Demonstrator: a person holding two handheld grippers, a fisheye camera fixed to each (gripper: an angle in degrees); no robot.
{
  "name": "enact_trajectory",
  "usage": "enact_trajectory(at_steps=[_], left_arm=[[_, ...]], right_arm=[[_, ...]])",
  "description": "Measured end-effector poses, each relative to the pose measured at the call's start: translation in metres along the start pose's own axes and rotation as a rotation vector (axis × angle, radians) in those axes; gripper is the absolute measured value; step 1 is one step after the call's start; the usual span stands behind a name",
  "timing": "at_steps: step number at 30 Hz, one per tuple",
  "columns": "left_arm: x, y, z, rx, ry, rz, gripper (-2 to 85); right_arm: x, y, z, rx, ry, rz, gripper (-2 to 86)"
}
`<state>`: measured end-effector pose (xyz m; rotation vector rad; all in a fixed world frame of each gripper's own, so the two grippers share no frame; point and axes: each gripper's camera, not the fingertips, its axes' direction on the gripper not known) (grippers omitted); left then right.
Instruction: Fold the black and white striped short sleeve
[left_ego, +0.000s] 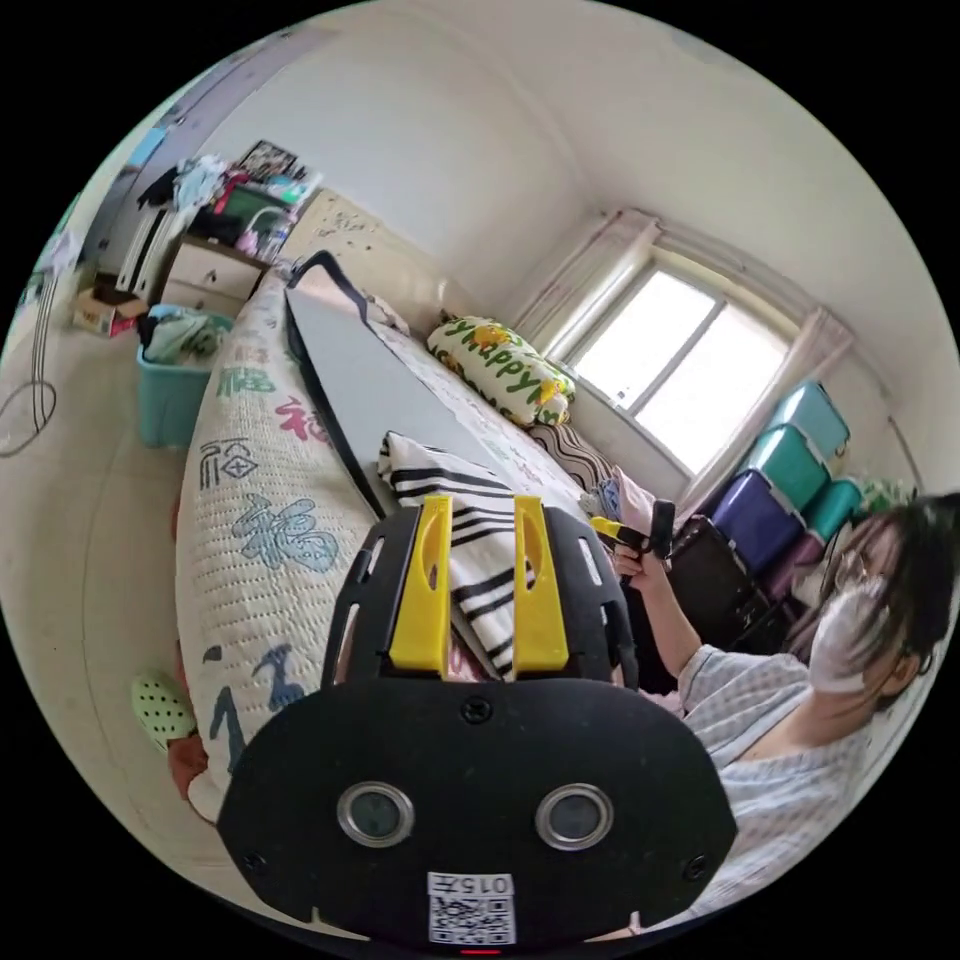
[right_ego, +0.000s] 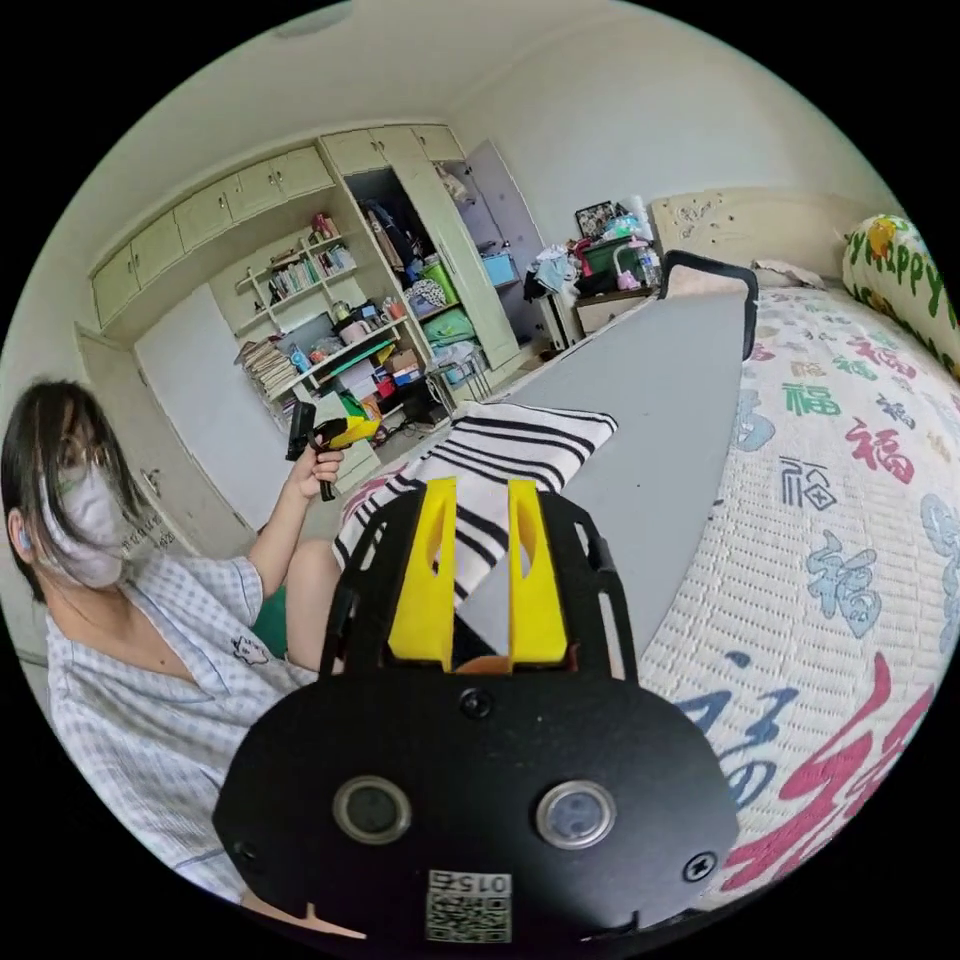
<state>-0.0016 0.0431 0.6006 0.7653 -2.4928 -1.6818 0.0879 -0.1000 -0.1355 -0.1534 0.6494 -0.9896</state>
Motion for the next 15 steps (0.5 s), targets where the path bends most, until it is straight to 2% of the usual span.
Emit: enact_trajectory(at_steps=[4, 7, 11, 15], left_arm=[[-0.060, -0.028, 0.036, -0.076, -0.016, -0.125, 9.5], [-0.088, -0.047, 0.063, -0.102, 0.053, -0.162, 10.2], [-0.117, -0.064, 0.097, -0.144, 0.098, -0.210, 11.1], [-0.127, -0.075, 0.117, -0.184, 0.056, -0.213, 12.8]], right_arm=[[0.064, -0.046, 0.038, -0.125, -0.084, 0.197, 11.9], [0.095, -0.063, 0.056, -0.144, -0.090, 0.297, 12.8], [0.123, -0.080, 0.076, -0.184, -0.101, 0.357, 13.7], [0.134, -0.087, 0.088, -0.207, -0.109, 0.363, 13.6]])
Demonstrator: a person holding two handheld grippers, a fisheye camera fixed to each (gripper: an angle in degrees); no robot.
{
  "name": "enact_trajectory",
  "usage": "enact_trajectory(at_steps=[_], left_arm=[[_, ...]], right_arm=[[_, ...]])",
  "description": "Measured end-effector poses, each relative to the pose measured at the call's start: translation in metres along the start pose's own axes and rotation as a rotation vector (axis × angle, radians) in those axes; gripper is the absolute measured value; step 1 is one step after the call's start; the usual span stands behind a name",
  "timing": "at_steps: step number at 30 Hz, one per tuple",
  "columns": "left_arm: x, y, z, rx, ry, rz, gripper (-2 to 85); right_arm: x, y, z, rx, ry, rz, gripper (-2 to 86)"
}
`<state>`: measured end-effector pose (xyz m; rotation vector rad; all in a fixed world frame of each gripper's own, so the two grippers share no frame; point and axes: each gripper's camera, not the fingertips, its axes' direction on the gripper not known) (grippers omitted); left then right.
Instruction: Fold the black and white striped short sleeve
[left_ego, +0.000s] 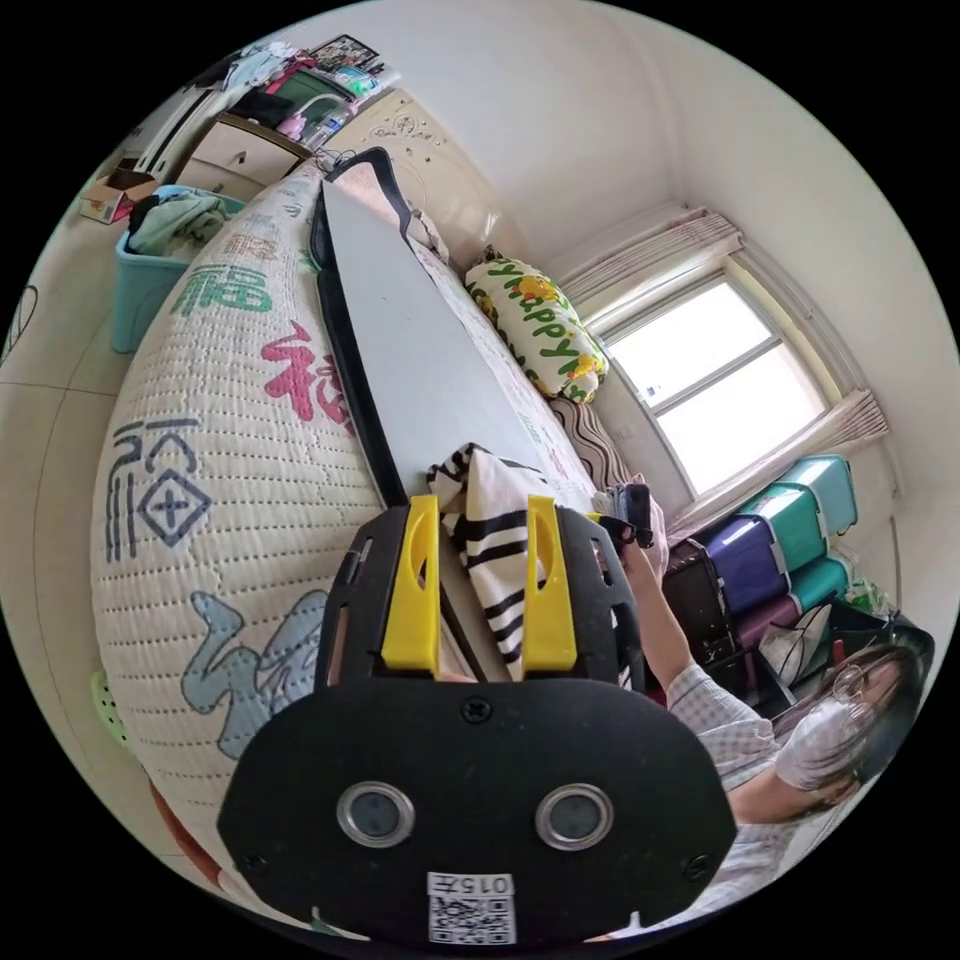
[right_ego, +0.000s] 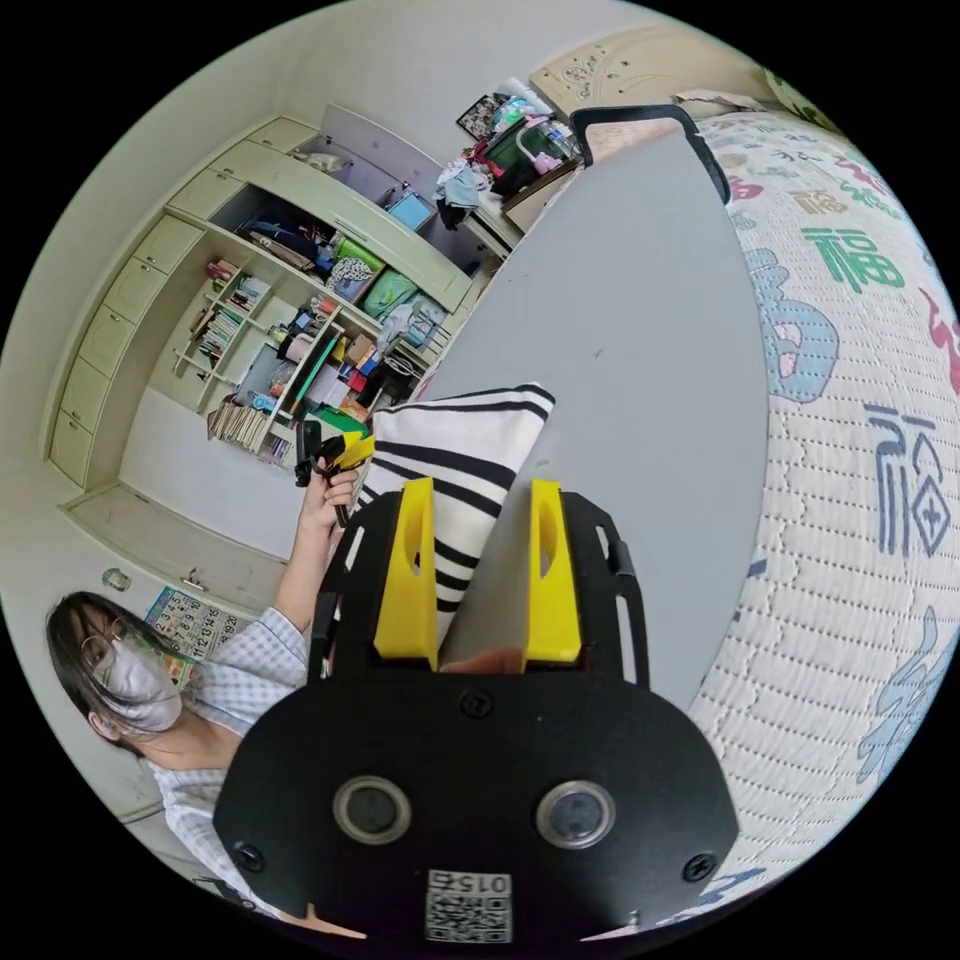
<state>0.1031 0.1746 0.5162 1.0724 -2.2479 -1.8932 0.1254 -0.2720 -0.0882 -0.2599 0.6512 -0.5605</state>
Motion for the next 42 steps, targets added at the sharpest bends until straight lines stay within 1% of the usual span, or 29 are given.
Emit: enact_trajectory(at_steps=[8, 10, 13, 18, 21, 23, 29, 32, 36, 42], left_arm=[[0.001, -0.019, 0.025, -0.043, -0.072, 0.062, 13.3], [0.002, -0.021, 0.034, -0.076, -0.055, 0.085, 12.4], [0.003, -0.022, 0.042, -0.095, -0.086, 0.093, 10.6], [0.019, -0.023, 0.060, -0.161, -0.170, 0.149, 7.3], [0.048, -0.016, 0.075, -0.195, -0.224, 0.260, 4.2], [0.075, -0.009, 0.084, -0.195, -0.193, 0.336, 3.0], [0.147, 0.003, 0.106, -0.182, -0.062, 0.448, 1.7], [0.190, 0.010, 0.122, -0.174, -0.048, 0.518, 1.4], [0.238, 0.019, 0.144, -0.170, -0.012, 0.581, 1.1], [0.303, 0.024, 0.208, -0.180, 0.177, 0.604, 0.9]], right_arm=[[0.003, -0.026, 0.012, -0.038, -0.062, -0.002, 11.0], [0.001, -0.030, 0.014, -0.056, -0.041, -0.003, 9.7], [-0.003, -0.031, 0.013, -0.075, -0.011, 0.001, 6.3], [-0.031, -0.010, -0.009, 0.013, 0.052, -0.118, 4.2], [-0.046, 0.019, -0.038, 0.101, -0.004, -0.158, 3.4], [-0.061, 0.048, -0.067, 0.174, -0.020, -0.194, 3.1], [-0.096, 0.134, -0.145, 0.376, 0.029, -0.288, 2.5], [-0.108, 0.173, -0.179, 0.474, 0.053, -0.304, 2.2], [-0.120, 0.212, -0.218, 0.558, 0.085, -0.320, 1.9], [-0.140, 0.264, -0.313, 0.684, 0.253, -0.339, 1.8]])
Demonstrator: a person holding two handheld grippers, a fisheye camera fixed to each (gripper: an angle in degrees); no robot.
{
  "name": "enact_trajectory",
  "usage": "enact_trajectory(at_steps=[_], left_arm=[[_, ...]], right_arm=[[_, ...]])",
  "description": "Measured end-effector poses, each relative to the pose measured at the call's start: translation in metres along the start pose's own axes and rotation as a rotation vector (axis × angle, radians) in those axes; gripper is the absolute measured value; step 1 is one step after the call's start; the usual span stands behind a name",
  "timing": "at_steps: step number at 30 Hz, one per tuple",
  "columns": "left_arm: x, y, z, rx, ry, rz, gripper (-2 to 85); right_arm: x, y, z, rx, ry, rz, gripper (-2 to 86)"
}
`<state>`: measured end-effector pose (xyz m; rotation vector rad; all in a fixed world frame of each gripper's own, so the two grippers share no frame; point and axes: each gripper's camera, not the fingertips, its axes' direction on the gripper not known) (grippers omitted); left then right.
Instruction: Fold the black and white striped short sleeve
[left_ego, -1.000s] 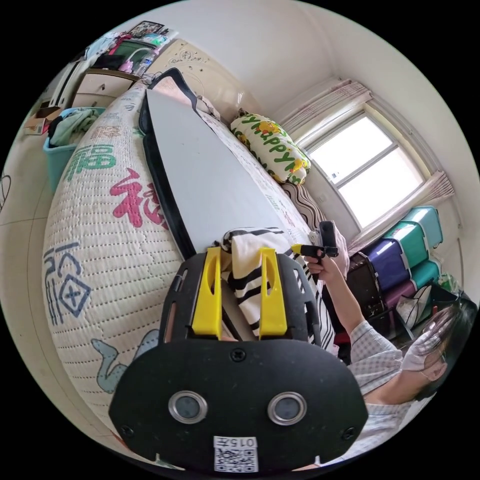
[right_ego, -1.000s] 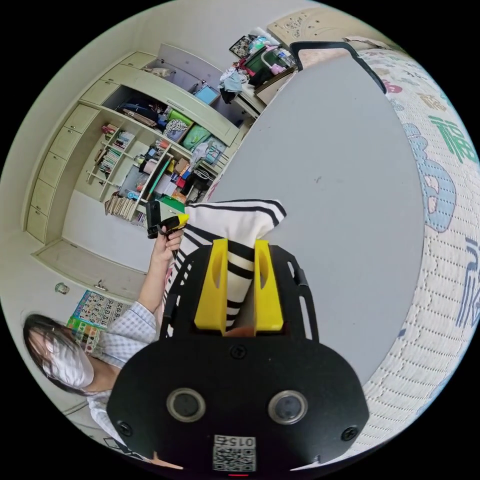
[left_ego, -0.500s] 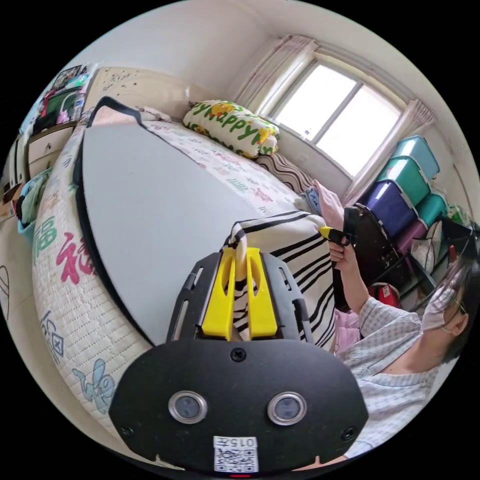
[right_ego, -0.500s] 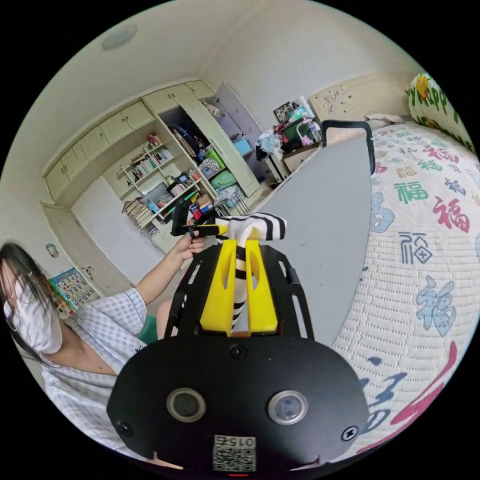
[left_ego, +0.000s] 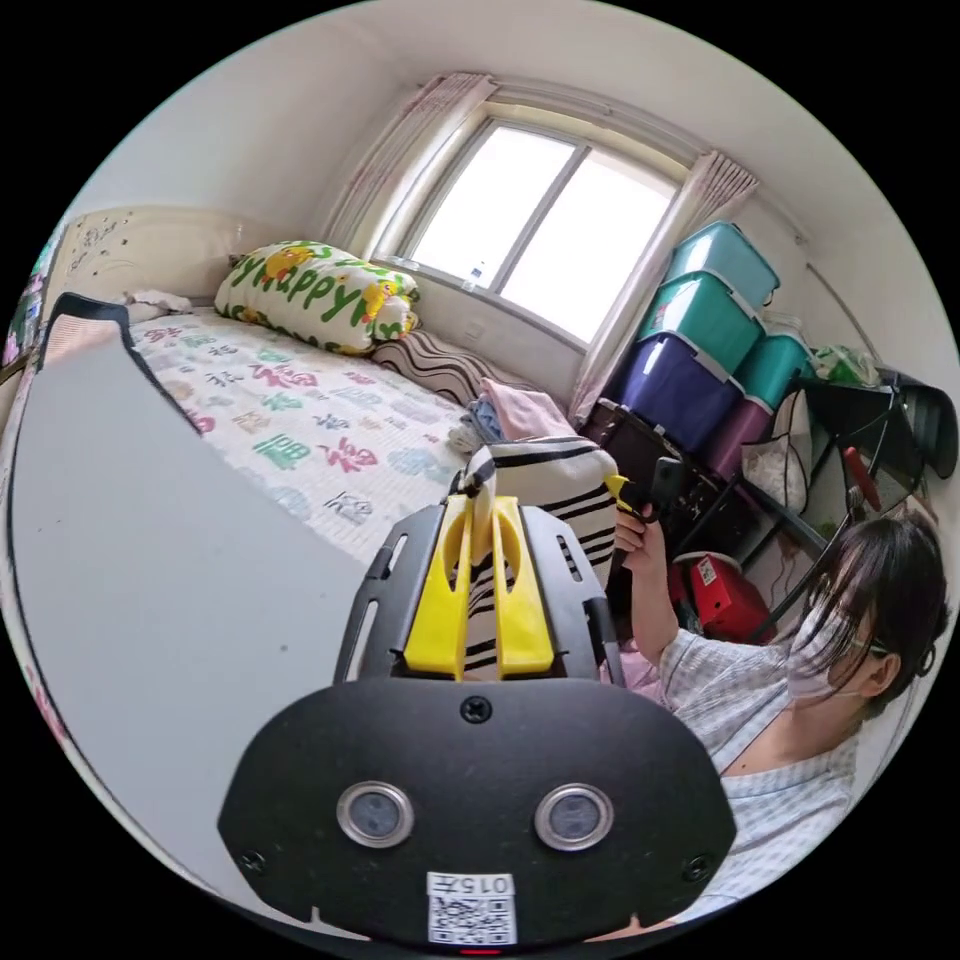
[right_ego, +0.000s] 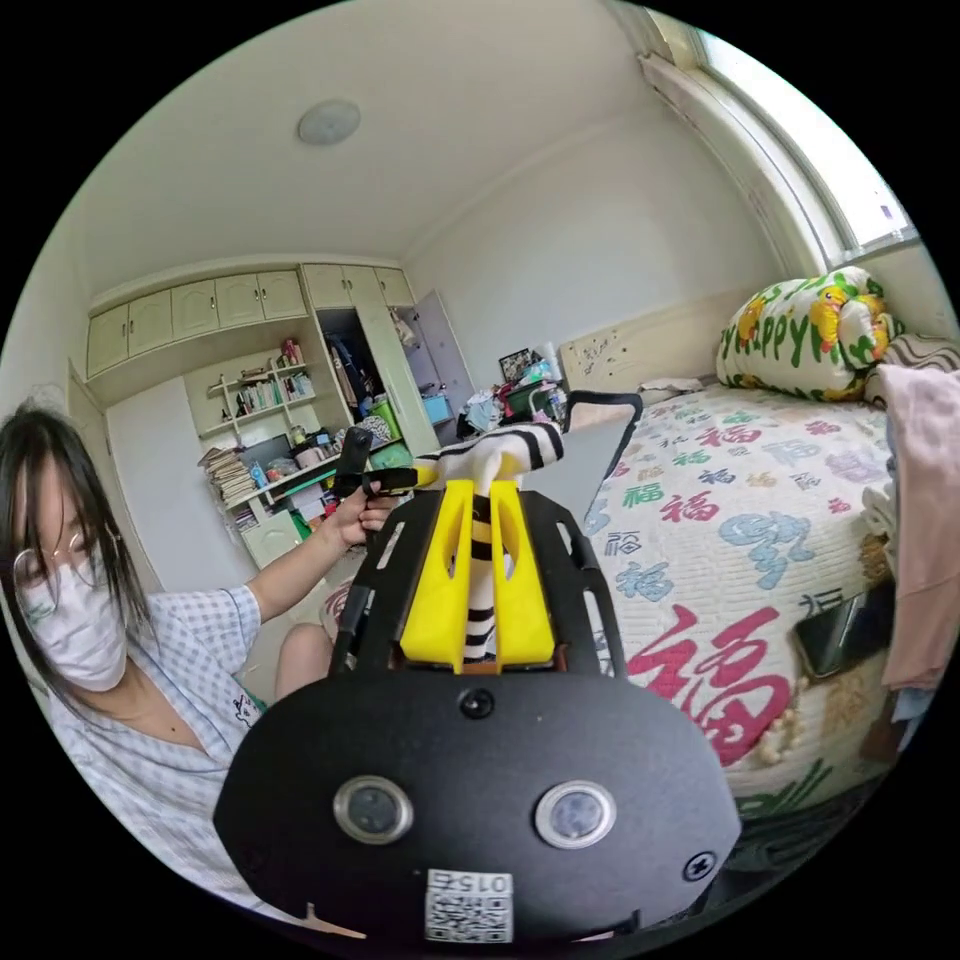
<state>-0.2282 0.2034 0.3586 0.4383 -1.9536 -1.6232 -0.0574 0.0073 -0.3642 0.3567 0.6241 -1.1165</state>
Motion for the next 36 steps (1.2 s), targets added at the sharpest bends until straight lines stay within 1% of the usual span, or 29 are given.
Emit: enact_trajectory(at_steps=[3, 5, 6, 8, 10, 12, 14, 16, 18, 20, 21, 23, 26, 29, 30, 32, 34, 36], left_arm=[[0.013, -0.023, 0.062, -0.004, 0.110, -0.010, 0.8], [0.021, -0.039, 0.123, -0.034, 0.185, -0.005, 0.8], [0.023, -0.042, 0.139, -0.041, 0.202, -0.004, 0.8], [0.025, -0.049, 0.202, -0.077, 0.258, -0.028, 0.9], [0.024, -0.053, 0.240, -0.107, 0.245, -0.050, 0.9], [0.019, -0.057, 0.266, -0.115, 0.165, -0.060, 0.8], [-0.002, -0.057, 0.285, -0.087, 0.091, -0.115, 0.6], [-0.026, -0.053, 0.291, -0.077, 0.090, -0.189, 0.4], [-0.047, -0.045, 0.293, -0.067, 0.099, -0.246, 0.3], [-0.060, -0.034, 0.286, -0.045, 0.125, -0.258, 0.2], [-0.061, -0.032, 0.283, -0.039, 0.135, -0.251, 0.1], [-0.058, -0.026, 0.268, -0.028, 0.164, -0.206, 0.1], [-0.042, -0.021, 0.248, -0.024, 0.187, -0.151, 0.0], [-0.015, -0.024, 0.225, 0.020, 0.202, -0.055, 0.1], [-0.012, -0.025, 0.222, 0.028, 0.207, -0.044, 0.1], [-0.012, -0.030, 0.218, 0.068, 0.185, -0.050, 0.3], [-0.024, -0.030, 0.226, 0.100, 0.128, -0.108, 0.5], [-0.045, -0.030, 0.244, 0.068, 0.043, -0.168, 1.0]], right_arm=[[0.015, -0.033, -0.055, -0.027, 0.138, -0.012, 1.6], [0.038, -0.059, -0.093, -0.055, 0.250, 0.015, 1.4], [0.045, -0.064, -0.102, -0.060, 0.286, 0.030, 1.4], [0.076, -0.076, -0.128, -0.071, 0.382, 0.082, 1.2], [0.102, -0.083, -0.132, -0.103, 0.460, 0.122, 1.1], [0.130, -0.095, -0.119, -0.202, 0.545, 0.160, 1.1], [0.159, -0.106, -0.088, -0.299, 0.624, 0.164, 1.0], [0.175, -0.108, -0.065, -0.312, 0.638, 0.152, 1.0], [0.194, -0.109, -0.046, -0.320, 0.613, 0.180, 0.9], [0.206, -0.108, -0.032, -0.297, 0.531, 0.212, 0.9], [0.205, -0.107, -0.031, -0.283, 0.504, 0.207, 0.8], [0.182, -0.099, -0.039, -0.227, 0.410, 0.127, 0.8], [0.141, -0.089, -0.072, -0.164, 0.387, 0.041, 0.9], [0.117, -0.101, -0.103, -0.140, 0.343, 0.024, 0.9], [0.115, -0.106, -0.103, -0.156, 0.352, 0.013, 0.9], [0.115, -0.122, -0.081, -0.231, 0.497, -0.043, 1.0], [0.134, -0.128, -0.049, -0.288, 0.580, -0.024, 1.1], [0.163, -0.129, -0.016, -0.346, 0.629, 0.042, 1.3]])
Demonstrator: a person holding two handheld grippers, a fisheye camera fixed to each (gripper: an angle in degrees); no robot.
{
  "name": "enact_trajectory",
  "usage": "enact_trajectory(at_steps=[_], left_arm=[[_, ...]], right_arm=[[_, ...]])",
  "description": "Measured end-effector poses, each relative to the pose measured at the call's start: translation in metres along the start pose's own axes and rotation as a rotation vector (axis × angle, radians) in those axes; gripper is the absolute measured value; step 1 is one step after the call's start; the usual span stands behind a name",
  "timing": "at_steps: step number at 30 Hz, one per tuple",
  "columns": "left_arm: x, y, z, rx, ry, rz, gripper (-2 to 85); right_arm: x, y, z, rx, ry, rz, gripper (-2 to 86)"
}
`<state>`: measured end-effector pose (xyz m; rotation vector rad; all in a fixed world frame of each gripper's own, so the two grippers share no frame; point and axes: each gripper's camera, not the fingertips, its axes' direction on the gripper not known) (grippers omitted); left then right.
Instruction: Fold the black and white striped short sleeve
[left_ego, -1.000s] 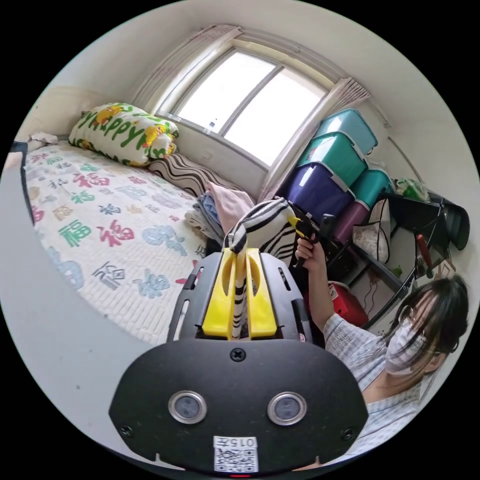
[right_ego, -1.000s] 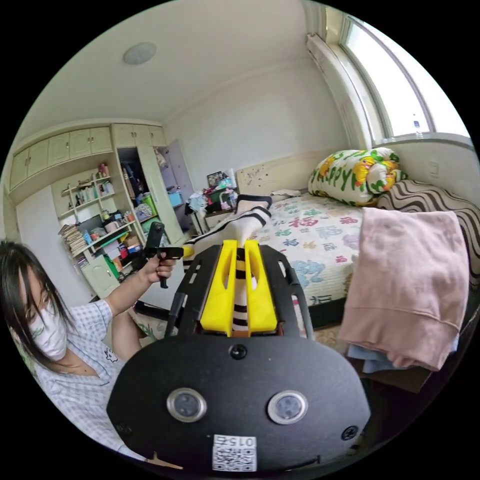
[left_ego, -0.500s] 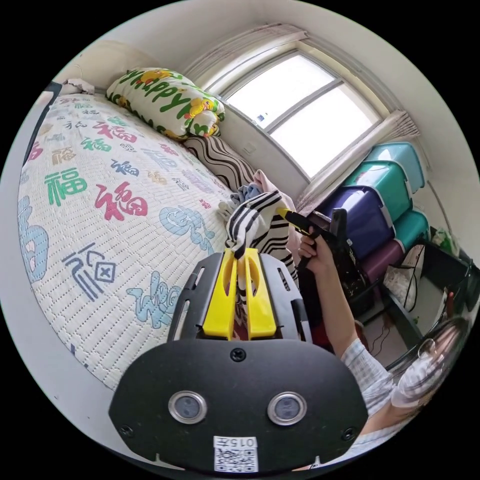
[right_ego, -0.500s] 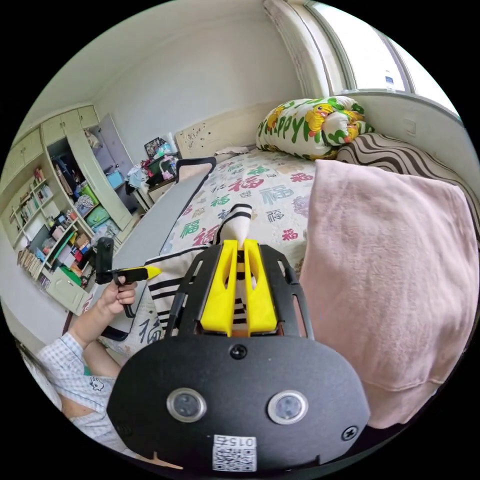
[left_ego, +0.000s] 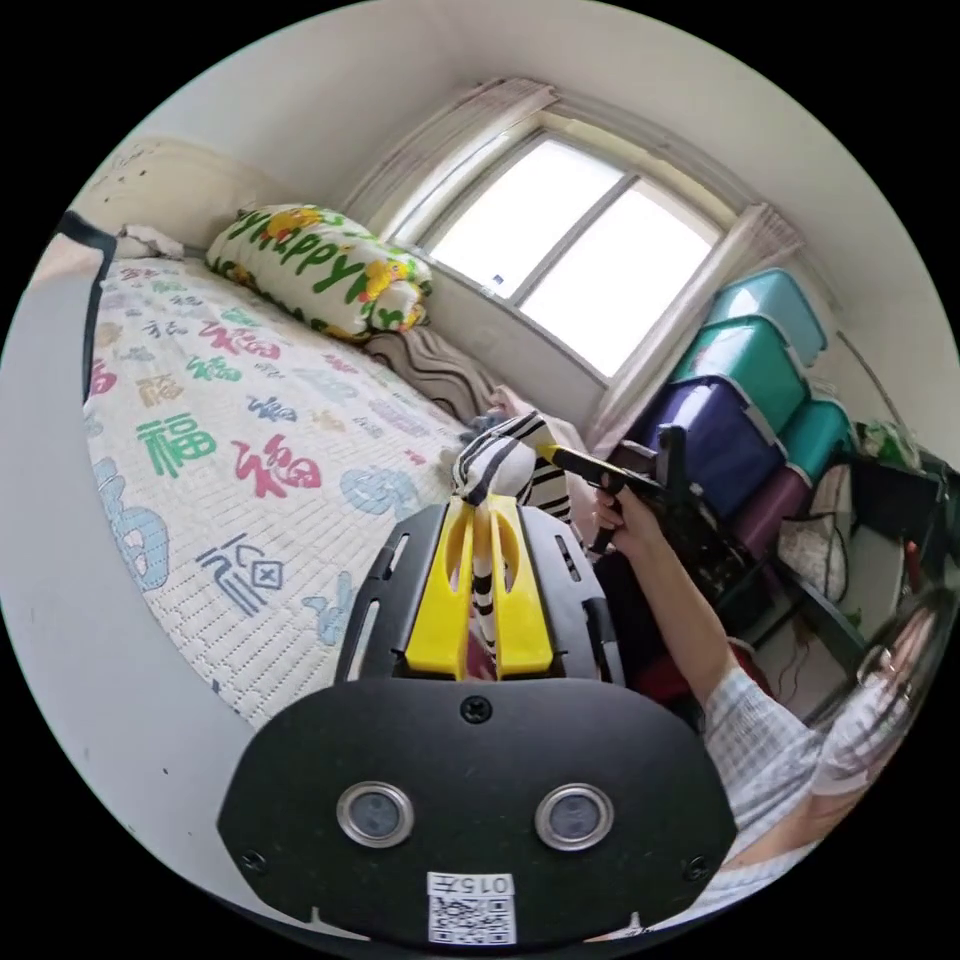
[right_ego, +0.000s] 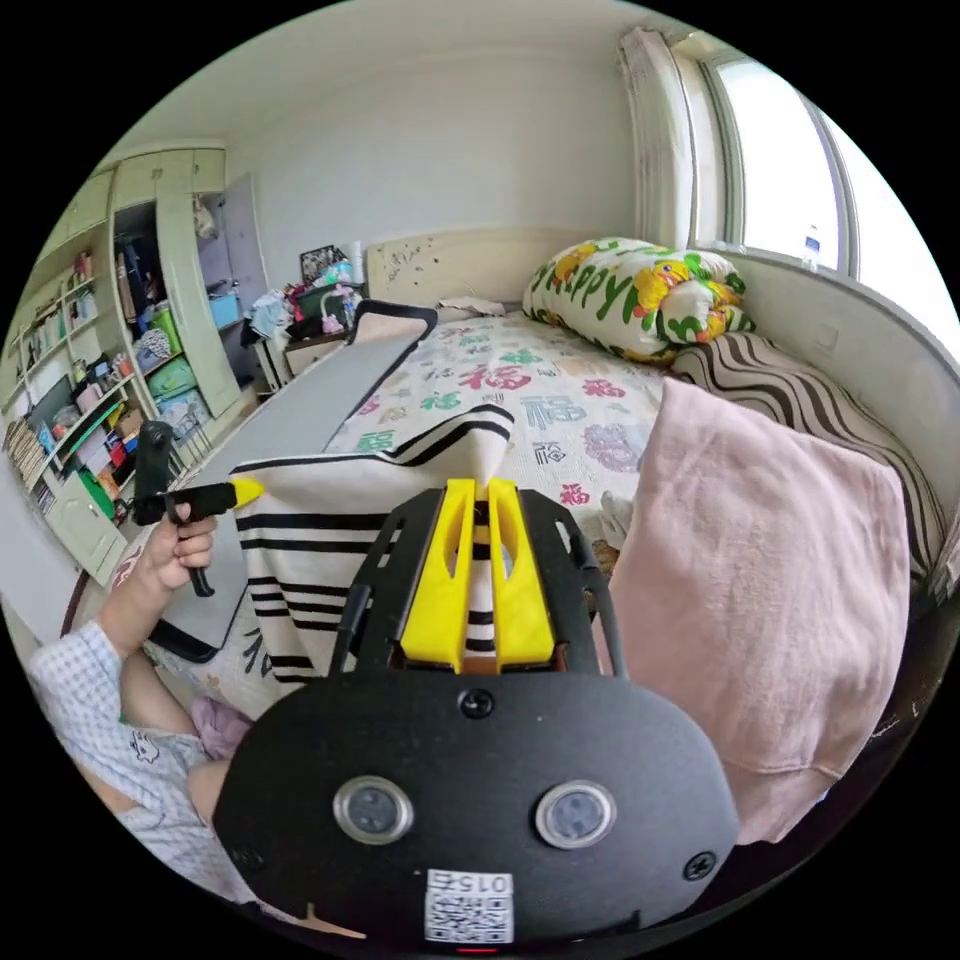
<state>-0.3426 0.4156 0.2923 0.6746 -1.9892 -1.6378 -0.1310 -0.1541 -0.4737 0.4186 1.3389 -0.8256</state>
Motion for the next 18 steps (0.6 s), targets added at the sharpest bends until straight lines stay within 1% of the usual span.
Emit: enact_trajectory(at_steps=[2, 4, 6, 7, 8, 10, 12, 14, 15, 17, 18], left_arm=[[-0.041, 0.005, 0.023, -0.085, -0.101, -0.139, 2.1], [-0.058, 0.016, 0.024, -0.101, -0.109, -0.175, 3.6], [-0.057, 0.019, 0.017, -0.133, -0.141, -0.108, 4.8], [-0.051, 0.018, 0.011, -0.142, -0.196, -0.056, 5.3], [-0.042, 0.016, 0.005, -0.129, -0.247, -0.013, 5.7], [-0.026, 0.011, -0.001, -0.089, -0.269, 0.040, 6.2], [-0.006, 0.005, 0.001, -0.036, -0.257, 0.090, 6.5], [0.026, -0.002, 0.024, -0.005, -0.215, 0.167, 7.2], [0.034, -0.003, 0.034, -0.011, -0.197, 0.185, 7.4], [0.055, -0.009, 0.086, -0.076, -0.090, 0.209, 8.7], [0.059, -0.011, 0.101, -0.097, -0.056, 0.204, 9.5]], right_arm=[[0.014, -0.007, 0.044, -0.114, 0.021, 0.129, 1.1], [0.015, -0.003, 0.045, -0.088, 0.030, 0.158, 0.3], [0.011, 0.007, 0.026, -0.031, 0.010, 0.102, 1.1], [0.012, 0.016, 0.008, 0.001, -0.008, 0.072, 2.3], [0.016, 0.027, -0.015, 0.039, -0.016, 0.055, 4.6], [0.028, 0.048, -0.053, 0.114, -0.006, 0.049, 6.8], [0.046, 0.070, -0.091, 0.194, 0.033, 0.053, 7.9], [0.080, 0.101, -0.131, 0.252, 0.160, 0.136, 9.0], [0.089, 0.109, -0.140, 0.261, 0.199, 0.161, 9.5], [0.126, 0.144, -0.165, 0.297, 0.335, 0.289, 11.0], [0.133, 0.153, -0.169, 0.303, 0.352, 0.313, 11.2]])
